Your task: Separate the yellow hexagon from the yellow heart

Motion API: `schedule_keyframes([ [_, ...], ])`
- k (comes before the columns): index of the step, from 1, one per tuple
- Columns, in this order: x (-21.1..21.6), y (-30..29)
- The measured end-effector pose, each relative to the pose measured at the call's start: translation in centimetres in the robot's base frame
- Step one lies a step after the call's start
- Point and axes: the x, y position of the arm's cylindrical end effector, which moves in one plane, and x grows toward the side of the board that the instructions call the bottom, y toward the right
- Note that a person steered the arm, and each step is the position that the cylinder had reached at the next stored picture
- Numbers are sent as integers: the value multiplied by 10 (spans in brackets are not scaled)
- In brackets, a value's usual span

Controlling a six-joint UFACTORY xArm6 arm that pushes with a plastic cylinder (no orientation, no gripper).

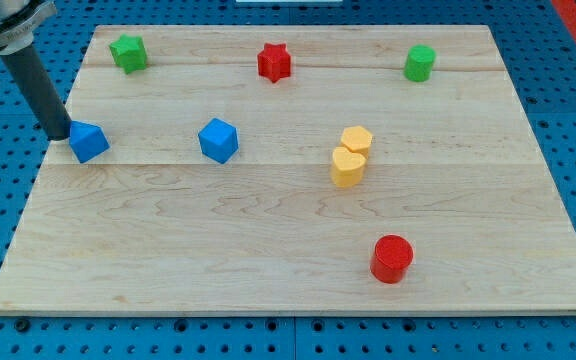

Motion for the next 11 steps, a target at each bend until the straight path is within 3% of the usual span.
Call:
schedule_keyframes([
  [2,3,-30],
  [3,52,-4],
  [4,87,45],
  [5,71,164],
  [6,37,212],
  [7,15,300],
  [11,40,442],
])
